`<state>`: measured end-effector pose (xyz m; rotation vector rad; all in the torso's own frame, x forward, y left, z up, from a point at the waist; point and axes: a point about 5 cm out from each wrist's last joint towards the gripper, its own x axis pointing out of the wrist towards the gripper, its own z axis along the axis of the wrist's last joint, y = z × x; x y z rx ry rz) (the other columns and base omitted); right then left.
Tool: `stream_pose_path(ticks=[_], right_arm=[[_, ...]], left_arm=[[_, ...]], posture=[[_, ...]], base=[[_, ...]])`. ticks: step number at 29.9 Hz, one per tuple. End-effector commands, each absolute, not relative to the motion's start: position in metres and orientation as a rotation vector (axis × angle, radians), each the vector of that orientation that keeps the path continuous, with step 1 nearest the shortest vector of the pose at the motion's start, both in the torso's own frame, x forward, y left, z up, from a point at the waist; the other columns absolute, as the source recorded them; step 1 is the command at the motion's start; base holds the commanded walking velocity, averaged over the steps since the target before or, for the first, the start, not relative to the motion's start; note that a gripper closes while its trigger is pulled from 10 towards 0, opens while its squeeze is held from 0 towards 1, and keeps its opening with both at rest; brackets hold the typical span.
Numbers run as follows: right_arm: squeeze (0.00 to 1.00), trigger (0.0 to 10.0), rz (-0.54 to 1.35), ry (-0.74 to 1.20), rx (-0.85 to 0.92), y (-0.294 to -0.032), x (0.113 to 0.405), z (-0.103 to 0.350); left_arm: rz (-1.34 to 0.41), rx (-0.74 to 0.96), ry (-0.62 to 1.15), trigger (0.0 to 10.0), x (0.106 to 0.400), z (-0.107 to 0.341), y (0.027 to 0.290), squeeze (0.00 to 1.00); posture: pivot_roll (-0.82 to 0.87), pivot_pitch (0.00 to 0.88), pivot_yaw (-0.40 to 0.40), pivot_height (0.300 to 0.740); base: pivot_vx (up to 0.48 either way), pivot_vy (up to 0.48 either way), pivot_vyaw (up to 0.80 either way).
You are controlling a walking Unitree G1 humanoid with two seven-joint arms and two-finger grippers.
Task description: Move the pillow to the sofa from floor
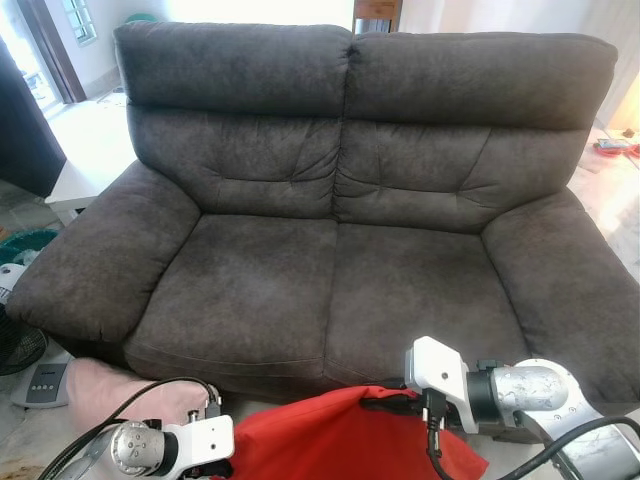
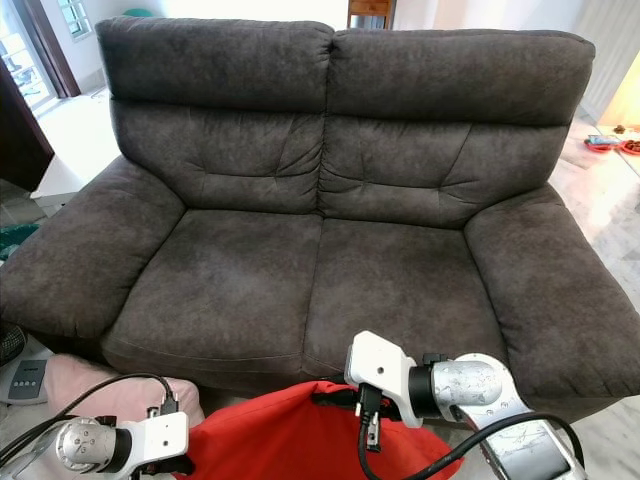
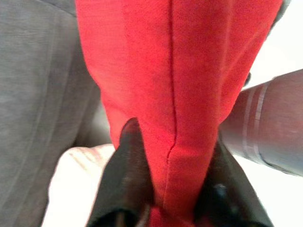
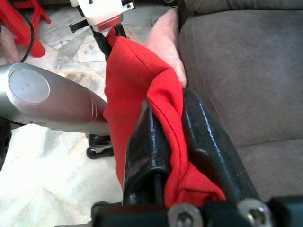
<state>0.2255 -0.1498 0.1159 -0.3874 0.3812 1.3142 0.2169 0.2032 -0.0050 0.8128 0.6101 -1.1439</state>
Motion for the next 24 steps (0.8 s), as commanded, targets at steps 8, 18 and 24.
stream_pose_path(ticks=[8, 18, 24], right_arm=[[0.00, 10.0, 1.320, 0.253, -0.401, -0.142, 0.233, 0.133], [0.00, 10.0, 1.248, 0.208, -0.380, -0.141, 0.240, 0.133], [0.00, 10.0, 1.067, 0.191, -0.385, -0.149, 0.254, 0.123]], left_arm=[[-1.092, 0.812, 0.572, 0.0, 0.220, 0.000, 0.204, 0.00], [-1.027, 0.805, 0.542, 0.0, 0.223, 0.003, 0.203, 0.00], [-0.655, 0.811, 0.381, 10.0, 0.259, 0.022, 0.197, 0.00]], posture=[[0.08, 0.000, -0.025, 0.740], [0.08, 0.000, -0.024, 0.740], [0.09, 0.000, -0.025, 0.740]], base=[[0.000, 0.000, 0.00], [0.000, 0.000, 0.00], [0.000, 0.000, 0.00]])
